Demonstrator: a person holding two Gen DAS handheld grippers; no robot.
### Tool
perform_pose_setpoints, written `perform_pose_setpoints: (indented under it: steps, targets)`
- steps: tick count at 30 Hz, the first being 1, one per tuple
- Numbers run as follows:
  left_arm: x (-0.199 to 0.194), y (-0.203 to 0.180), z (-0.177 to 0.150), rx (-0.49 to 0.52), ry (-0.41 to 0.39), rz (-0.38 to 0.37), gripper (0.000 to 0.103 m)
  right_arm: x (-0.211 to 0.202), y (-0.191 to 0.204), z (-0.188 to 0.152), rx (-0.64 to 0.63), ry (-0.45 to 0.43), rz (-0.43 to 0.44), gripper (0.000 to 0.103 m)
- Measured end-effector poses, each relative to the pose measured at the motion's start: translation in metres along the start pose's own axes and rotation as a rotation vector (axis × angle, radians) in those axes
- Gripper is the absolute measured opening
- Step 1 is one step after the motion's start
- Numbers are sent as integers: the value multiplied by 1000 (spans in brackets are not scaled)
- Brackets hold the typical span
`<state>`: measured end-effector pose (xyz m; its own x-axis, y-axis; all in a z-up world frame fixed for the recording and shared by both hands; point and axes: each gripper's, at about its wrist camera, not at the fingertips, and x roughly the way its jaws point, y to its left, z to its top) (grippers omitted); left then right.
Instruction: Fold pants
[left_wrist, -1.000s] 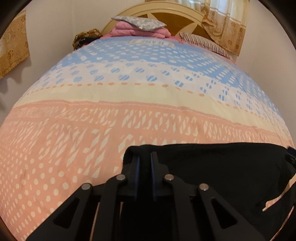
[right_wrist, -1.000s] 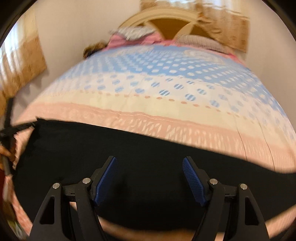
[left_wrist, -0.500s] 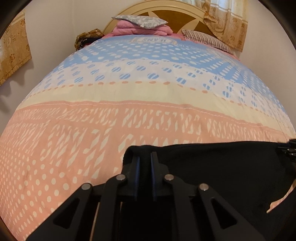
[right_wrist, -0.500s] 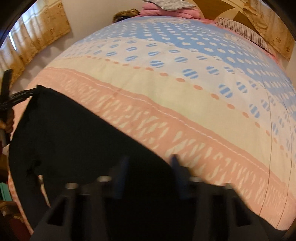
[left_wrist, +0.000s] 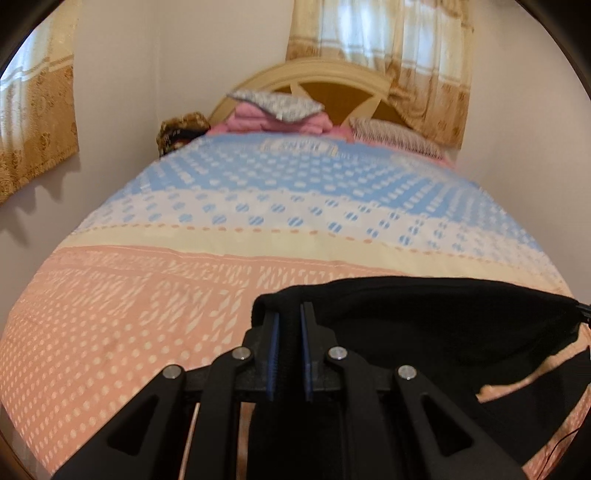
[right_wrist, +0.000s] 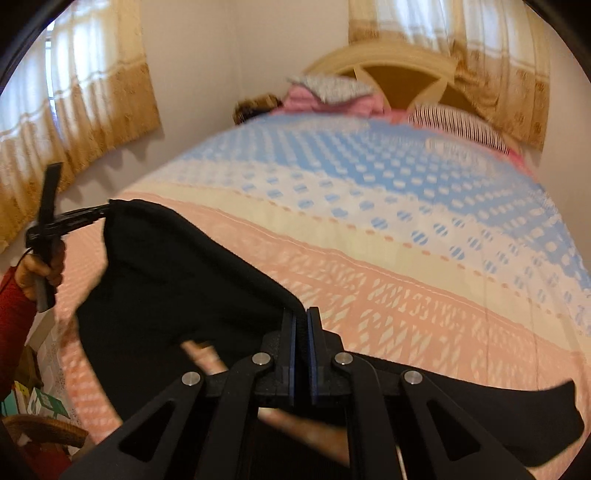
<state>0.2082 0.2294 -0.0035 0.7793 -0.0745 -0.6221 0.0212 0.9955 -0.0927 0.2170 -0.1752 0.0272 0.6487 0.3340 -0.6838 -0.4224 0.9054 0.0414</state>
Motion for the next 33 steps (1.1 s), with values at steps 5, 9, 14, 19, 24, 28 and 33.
perform_pose_setpoints:
  steps: [5, 9, 14, 19, 24, 28, 33]
  targets:
    - [-31, 11, -39, -21, -24, -19, 12, -45, 36, -44, -16, -55, 1, 5]
    - [-41, 11, -70, -3, -24, -5, 12, -55, 58, -85, -59, -56, -51, 5]
    - [-42, 9, -109, 34, -30, 45, 19, -42, 76, -135, -61, -1, -75, 5]
    - [-35, 15, -137, 63, 21, 123, 52, -25, 91, -166, -113, 22, -139, 5]
    - [-39, 38, -151, 49, 70, 216, 59, -15, 92, -177, -113, 34, -168, 8]
    - [-51, 60, -150, -16, 81, 283, 60, -17, 89, -181, -102, 37, -143, 14]
    - [-62, 55, -135, -51, 44, 228, 60, -29, 94, -175, -93, 63, -80, 28]
